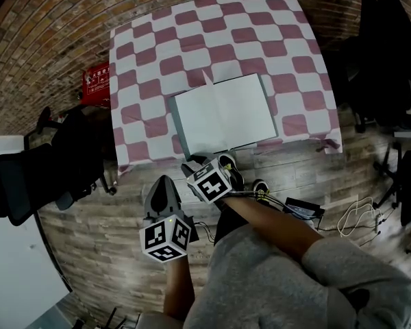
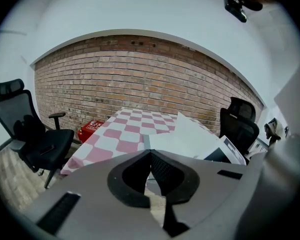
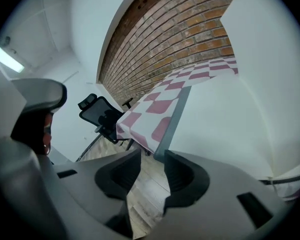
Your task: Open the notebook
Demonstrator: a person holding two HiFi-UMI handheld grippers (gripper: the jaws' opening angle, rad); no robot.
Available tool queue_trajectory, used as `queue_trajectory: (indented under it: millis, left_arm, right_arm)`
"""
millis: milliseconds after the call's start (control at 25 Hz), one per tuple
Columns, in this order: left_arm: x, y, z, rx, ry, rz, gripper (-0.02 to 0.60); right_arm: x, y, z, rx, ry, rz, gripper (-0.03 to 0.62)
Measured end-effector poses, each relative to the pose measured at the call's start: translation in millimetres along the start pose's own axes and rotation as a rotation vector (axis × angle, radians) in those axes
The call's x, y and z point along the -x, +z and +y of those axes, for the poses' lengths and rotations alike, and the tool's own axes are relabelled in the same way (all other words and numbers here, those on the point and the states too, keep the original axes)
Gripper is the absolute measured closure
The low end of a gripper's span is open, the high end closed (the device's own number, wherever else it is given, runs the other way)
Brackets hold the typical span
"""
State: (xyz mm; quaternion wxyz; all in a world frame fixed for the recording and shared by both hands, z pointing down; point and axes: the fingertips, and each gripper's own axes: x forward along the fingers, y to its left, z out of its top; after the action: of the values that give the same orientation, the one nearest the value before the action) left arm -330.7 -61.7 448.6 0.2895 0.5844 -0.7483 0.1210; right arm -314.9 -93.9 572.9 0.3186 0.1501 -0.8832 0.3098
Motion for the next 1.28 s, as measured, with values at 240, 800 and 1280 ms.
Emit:
queue_trajectory:
  millis: [240,800,1280]
  left_arm:
    - [3.2,5.5,-6.6,-0.009,-0.017,-0.014,0.574]
    - [14.3,19.2,-49.5,-0.052,-0.102,-0.08,0.575]
    - [63.1,23.8,-135.5,-0.106,-0.209,-0.174,0.574]
  right_arm:
    - [3.9,-18.3,5.4,0.016,0.022,0.05,0.454]
    - [117.3,33.5,0.2,0.09,0.037,-0.205,0.456]
    - [367.0,62.8,-54.7,0.14,-0.081,-0.579,0.553]
